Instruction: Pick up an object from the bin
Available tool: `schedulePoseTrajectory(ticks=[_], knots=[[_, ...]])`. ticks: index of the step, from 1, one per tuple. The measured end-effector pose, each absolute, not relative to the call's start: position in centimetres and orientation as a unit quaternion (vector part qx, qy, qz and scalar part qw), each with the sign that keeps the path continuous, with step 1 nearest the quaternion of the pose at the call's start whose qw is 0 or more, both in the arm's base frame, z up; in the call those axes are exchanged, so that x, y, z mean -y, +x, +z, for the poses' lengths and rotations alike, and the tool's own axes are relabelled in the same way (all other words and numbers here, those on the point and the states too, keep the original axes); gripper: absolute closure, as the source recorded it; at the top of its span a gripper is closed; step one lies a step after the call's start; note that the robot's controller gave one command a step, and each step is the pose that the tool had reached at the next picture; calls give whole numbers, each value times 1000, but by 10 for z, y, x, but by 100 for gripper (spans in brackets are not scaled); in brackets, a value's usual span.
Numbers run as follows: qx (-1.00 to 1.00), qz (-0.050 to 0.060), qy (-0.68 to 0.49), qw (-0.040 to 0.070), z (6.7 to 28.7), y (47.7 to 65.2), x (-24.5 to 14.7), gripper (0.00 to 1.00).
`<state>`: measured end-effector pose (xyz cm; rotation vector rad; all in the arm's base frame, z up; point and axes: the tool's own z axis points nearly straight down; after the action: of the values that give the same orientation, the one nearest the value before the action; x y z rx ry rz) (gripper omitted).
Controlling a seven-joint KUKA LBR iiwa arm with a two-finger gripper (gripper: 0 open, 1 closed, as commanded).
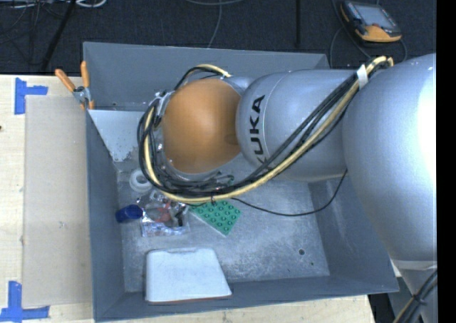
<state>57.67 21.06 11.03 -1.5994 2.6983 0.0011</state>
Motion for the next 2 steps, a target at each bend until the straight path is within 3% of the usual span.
schedulePoseTrajectory(ticks=[1, 2], knots=[[-862, 0, -507, 2, 143, 577, -211, 100], [-864, 1, -504, 1, 149, 578, -212, 100]])
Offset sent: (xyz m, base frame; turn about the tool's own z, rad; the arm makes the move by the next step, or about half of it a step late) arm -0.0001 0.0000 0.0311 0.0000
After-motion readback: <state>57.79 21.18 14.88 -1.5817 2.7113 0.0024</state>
